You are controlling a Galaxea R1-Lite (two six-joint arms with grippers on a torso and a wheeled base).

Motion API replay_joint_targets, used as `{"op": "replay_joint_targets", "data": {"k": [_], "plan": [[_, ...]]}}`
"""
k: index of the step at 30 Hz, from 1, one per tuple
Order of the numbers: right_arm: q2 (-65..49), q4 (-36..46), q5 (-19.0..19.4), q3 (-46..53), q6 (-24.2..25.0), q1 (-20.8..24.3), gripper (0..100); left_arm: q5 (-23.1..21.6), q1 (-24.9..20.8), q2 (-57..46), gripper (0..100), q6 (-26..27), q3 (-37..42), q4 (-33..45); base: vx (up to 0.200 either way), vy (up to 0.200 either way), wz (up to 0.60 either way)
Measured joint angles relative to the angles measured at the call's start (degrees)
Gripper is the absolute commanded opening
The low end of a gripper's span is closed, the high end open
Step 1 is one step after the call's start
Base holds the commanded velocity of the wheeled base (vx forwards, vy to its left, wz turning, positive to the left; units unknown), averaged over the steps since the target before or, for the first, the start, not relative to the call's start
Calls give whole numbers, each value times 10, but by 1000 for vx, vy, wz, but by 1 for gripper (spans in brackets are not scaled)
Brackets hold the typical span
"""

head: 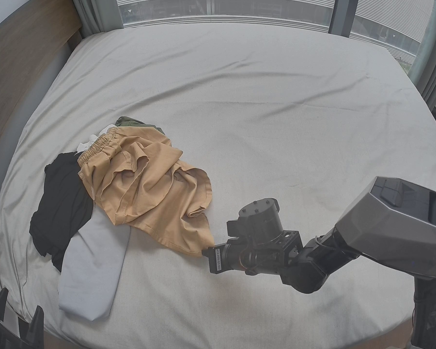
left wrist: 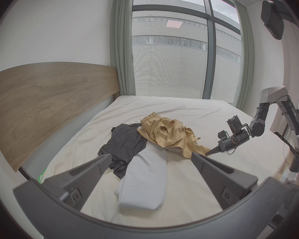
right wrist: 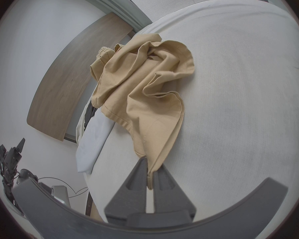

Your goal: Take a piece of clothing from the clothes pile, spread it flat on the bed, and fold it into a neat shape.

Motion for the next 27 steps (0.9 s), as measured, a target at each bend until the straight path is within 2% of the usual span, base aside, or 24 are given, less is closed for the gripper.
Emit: {"op": "replay_joint_targets", "data": {"k": [7, 20, 27], "plan": [[-18, -48, -16, 66, 0, -7, 0, 0, 0, 0, 100, 1, 0, 0, 0, 0, 0], [-30, -141, -21, 167, 11, -16, 0, 0, 0, 0, 100, 2, 0, 0, 0, 0, 0], [-49, -157, -26, 214, 15, -16, 0, 0, 0, 0, 100, 2, 0, 0, 0, 0, 0]]}}
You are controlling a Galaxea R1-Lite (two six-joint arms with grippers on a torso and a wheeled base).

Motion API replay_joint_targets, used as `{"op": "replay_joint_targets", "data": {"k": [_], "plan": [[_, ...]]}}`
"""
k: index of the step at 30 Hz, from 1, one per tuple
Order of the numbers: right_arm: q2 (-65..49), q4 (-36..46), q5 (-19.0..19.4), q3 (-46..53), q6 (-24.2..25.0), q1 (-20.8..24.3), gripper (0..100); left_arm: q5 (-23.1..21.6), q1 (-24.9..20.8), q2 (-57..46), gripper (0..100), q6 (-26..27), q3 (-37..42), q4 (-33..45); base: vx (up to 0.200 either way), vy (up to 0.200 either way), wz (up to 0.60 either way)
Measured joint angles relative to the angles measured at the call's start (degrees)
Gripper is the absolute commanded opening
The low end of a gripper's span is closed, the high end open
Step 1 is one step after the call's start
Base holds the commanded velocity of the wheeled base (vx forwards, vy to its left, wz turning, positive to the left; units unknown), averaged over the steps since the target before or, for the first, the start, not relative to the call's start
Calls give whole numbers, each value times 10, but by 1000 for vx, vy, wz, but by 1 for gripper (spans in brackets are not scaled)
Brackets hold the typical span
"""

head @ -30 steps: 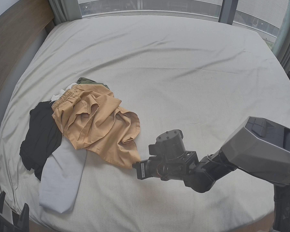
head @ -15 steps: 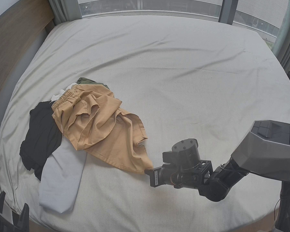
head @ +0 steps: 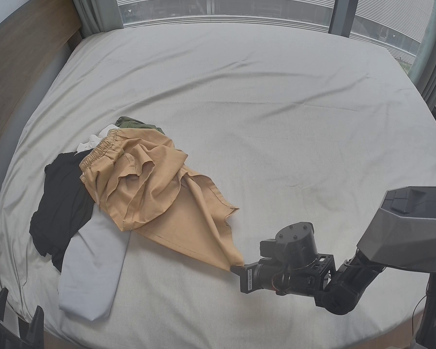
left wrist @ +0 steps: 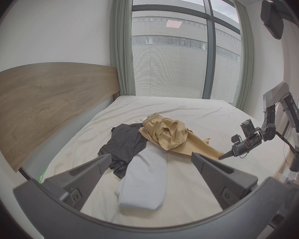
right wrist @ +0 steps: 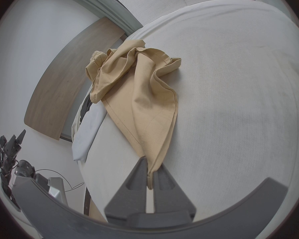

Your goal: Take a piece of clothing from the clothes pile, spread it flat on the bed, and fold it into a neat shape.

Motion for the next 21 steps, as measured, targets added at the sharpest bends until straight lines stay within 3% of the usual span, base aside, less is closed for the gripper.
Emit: {"op": "replay_joint_targets", "data": {"k": [21], "plan": [[-52, -62, -1, 146, 9, 45, 0, 0, 0, 0, 100, -1, 0, 0, 0, 0, 0]]}}
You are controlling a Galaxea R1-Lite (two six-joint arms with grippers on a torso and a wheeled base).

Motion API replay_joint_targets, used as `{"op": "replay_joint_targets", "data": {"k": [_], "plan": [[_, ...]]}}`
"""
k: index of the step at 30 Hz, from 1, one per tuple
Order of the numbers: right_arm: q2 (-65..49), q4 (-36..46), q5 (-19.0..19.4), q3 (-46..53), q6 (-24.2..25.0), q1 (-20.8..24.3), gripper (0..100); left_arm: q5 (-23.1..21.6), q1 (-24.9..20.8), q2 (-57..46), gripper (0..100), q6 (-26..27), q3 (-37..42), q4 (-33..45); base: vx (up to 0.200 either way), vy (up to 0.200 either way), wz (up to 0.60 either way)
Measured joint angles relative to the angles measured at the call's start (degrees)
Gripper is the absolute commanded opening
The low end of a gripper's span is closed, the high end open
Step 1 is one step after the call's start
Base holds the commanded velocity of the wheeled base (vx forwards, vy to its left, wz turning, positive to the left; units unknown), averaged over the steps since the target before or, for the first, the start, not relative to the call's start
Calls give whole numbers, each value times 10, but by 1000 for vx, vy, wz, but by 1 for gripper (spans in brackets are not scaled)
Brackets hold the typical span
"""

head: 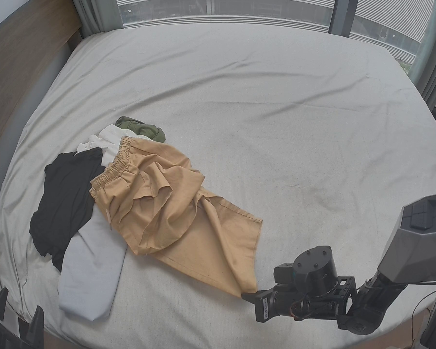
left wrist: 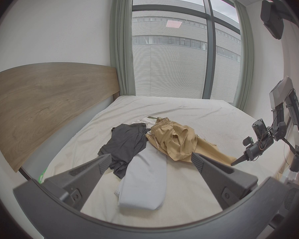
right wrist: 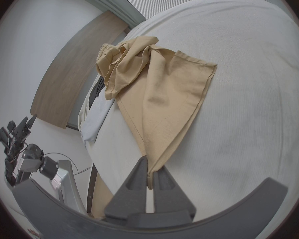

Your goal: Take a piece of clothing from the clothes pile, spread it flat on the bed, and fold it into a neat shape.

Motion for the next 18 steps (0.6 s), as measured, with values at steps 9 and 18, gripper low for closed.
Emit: {"op": "replay_joint_targets", "data": {"k": [9, 18], "plan": [[-1, -58, -2, 77, 0, 11, 0, 0, 0, 0, 100, 0, 0, 0, 0, 0, 0], [-1, -117, -9, 152, 0, 11, 0, 0, 0, 0, 100, 0, 0, 0, 0, 0, 0]]}}
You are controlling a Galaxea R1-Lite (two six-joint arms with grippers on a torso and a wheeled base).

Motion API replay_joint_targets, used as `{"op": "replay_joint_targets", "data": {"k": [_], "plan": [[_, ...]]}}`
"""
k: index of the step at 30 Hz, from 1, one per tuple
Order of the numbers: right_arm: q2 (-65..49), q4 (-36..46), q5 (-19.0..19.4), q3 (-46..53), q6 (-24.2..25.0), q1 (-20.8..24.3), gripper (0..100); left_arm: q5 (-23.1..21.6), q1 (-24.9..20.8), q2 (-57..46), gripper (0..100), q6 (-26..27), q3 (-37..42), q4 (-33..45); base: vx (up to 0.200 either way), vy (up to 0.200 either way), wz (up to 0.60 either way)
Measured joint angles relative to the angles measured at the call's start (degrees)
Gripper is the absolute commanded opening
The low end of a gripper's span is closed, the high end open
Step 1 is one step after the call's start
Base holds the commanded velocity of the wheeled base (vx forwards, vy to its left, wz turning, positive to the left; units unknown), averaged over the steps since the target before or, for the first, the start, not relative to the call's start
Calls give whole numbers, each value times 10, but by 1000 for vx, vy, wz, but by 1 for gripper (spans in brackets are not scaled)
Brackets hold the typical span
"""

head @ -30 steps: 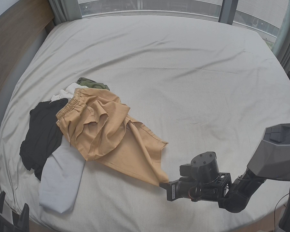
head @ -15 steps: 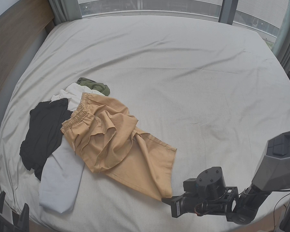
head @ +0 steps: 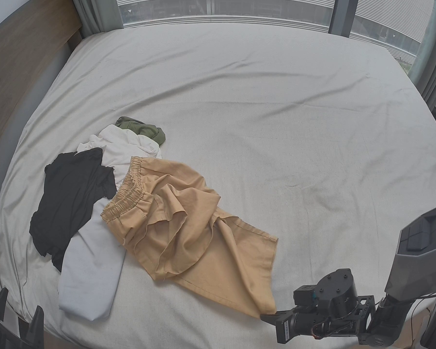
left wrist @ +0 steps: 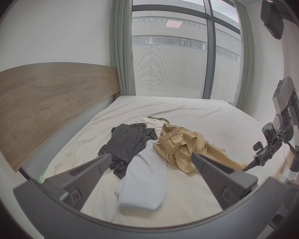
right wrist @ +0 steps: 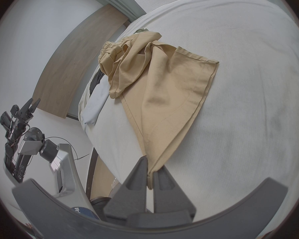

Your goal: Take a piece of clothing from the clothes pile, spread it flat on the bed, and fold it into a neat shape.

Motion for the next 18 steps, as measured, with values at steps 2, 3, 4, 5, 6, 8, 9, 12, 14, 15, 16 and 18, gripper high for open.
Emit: {"op": "replay_joint_targets", "data": {"k": [2, 3, 4, 5, 6, 8, 9, 12, 14, 15, 16, 18], "plan": [[0, -10, 0, 15, 0, 0, 0, 0, 0, 0, 100, 0, 0, 0, 0, 0, 0], [0, -17, 0, 24, 0, 0, 0, 0, 0, 0, 100, 0, 0, 0, 0, 0, 0], [0, -23, -1, 31, 0, -1, 0, 0, 0, 0, 100, 0, 0, 0, 0, 0, 0], [0, -27, -1, 39, 0, -1, 0, 0, 0, 0, 100, 0, 0, 0, 0, 0, 0], [0, -32, -1, 48, 0, -2, 0, 0, 0, 0, 100, 0, 0, 0, 0, 0, 0], [0, -44, -2, 62, 0, -4, 0, 0, 0, 0, 100, 0, 0, 0, 0, 0, 0], [-1, -48, -2, 69, 0, -5, 0, 0, 0, 0, 100, 0, 0, 0, 0, 0, 0], [-2, -51, -4, 77, 1, -9, 0, 0, 0, 0, 100, 0, 0, 0, 0, 0, 0], [-3, -49, -11, 79, 1, -14, 0, 0, 0, 0, 100, 0, 0, 0, 0, 0, 0], [-3, -49, -13, 80, 1, -16, 0, 0, 0, 0, 100, 0, 0, 0, 0, 0, 0], [-3, -48, -14, 81, 1, -17, 0, 0, 0, 0, 100, 0, 0, 0, 0, 0, 0], [-3, -47, -17, 81, 0, -23, 0, 0, 0, 0, 100, 0, 0, 0, 0, 0, 0]]}}
